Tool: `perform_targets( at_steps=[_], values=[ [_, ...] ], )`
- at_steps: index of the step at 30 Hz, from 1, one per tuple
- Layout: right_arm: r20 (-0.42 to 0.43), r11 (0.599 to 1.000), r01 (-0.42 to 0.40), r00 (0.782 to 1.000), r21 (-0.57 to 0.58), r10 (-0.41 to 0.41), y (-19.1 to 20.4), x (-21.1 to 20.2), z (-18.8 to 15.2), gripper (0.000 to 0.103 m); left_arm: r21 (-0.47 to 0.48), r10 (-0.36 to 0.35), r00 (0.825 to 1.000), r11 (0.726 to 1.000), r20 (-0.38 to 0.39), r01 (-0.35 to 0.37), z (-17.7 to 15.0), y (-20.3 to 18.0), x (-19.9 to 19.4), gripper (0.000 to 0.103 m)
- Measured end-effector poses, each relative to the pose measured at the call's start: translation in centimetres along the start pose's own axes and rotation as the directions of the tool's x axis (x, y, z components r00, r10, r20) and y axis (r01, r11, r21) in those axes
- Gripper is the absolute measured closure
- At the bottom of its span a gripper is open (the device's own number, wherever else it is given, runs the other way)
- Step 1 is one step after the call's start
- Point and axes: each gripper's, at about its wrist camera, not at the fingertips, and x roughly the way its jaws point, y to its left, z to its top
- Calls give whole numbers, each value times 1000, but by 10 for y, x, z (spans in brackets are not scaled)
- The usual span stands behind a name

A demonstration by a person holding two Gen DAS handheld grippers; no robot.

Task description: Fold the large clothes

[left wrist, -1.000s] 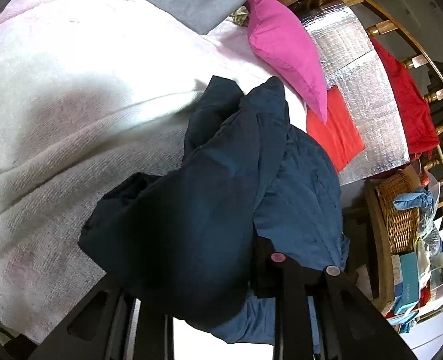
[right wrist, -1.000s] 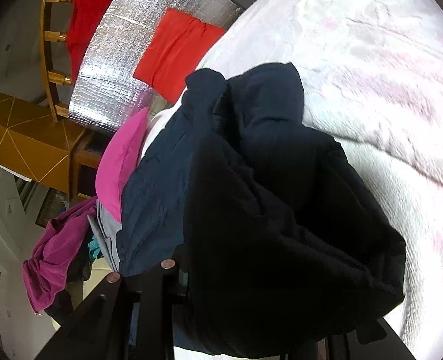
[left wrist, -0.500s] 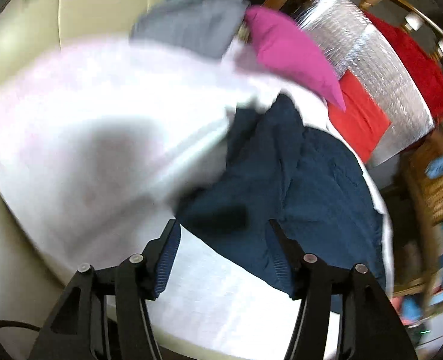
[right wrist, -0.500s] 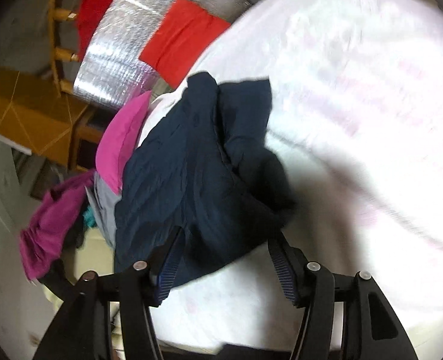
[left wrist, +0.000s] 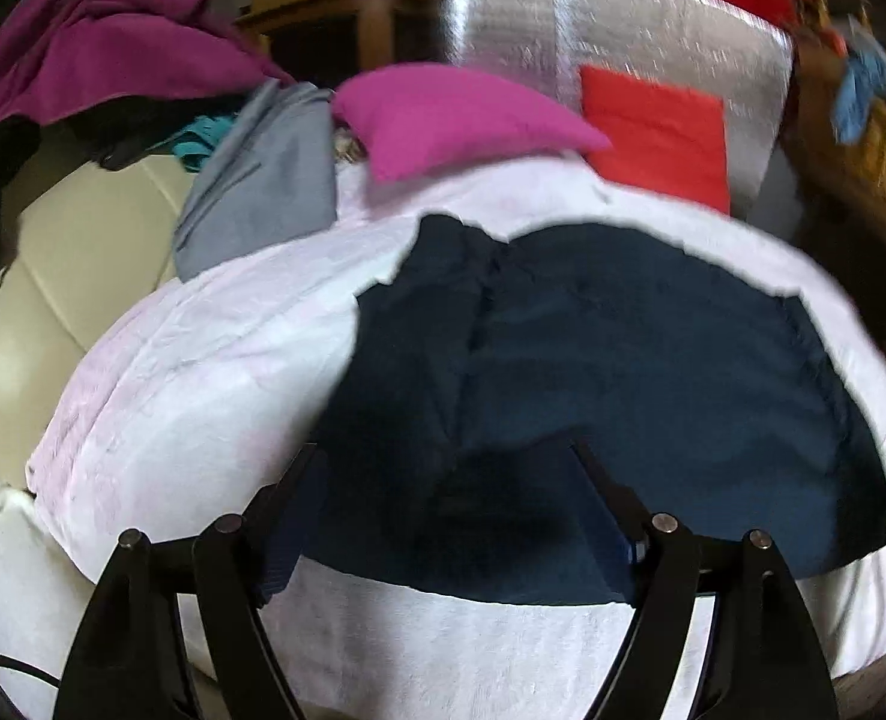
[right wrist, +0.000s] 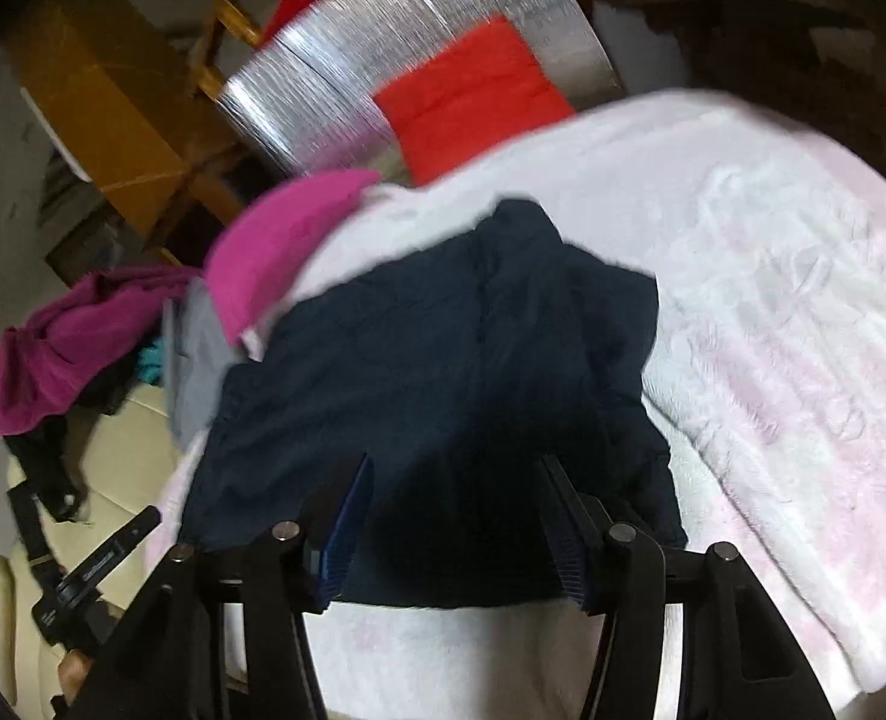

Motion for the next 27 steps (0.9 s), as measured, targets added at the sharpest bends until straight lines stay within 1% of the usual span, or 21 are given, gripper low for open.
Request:
perform_targets(
  at_steps=[1, 3, 4, 7, 10, 15, 19, 21, 24, 27],
  values=[
    [-37, 999, 7, 999, 31, -6, -7, 13, -1, 45, 21, 5, 1000, 1000, -19, -5, -3, -5, 9, 22],
    [-74, 997, 13, 997, 73, -7, -17, 28, -5, 48, 44, 13, 999, 999, -48, -11, -8, -10, 23, 22],
    [-71, 997, 16, 997, 75, -11, -20, 30, -7, 53, 52, 17, 998, 999, -60, -14, -11, -11, 29, 22],
    [-73, 999, 10, 997, 46, -7, -19, 31, -8, 53, 38, 0, 998, 999, -59, 2, -17, -9, 38, 22],
    [-76, 999, 12, 997, 33, -9, -19, 34, -7, 53, 20, -10, 999, 1000, -46, 11, -17, -7, 40, 20],
    [-71, 1000, 29, 997, -3, -30, -14, 36, -9, 52, 27, -10, 999, 1000, -30, 11, -17, -7, 40, 20],
    [-67, 999, 40, 997, -16, -41, -10, 26, -4, 52, 26, -15, 999, 1000, -28, 16, -16, -5, 43, 19],
    [-43, 998, 49, 998, -50, -51, -1, 18, 1, 52, 19, -19, 999, 1000, -30, 19, -15, -4, 44, 19],
    [22, 993, 48, 999, -105, -46, 17, 3, 13, 52, 19, -20, 999, 1000, -29, 20, -15, -4, 46, 18],
    [43, 991, 58, 998, -121, -53, 25, 4, 28, 52, 20, -19, 999, 1000, -26, 20, -14, -4, 46, 18]
  ],
)
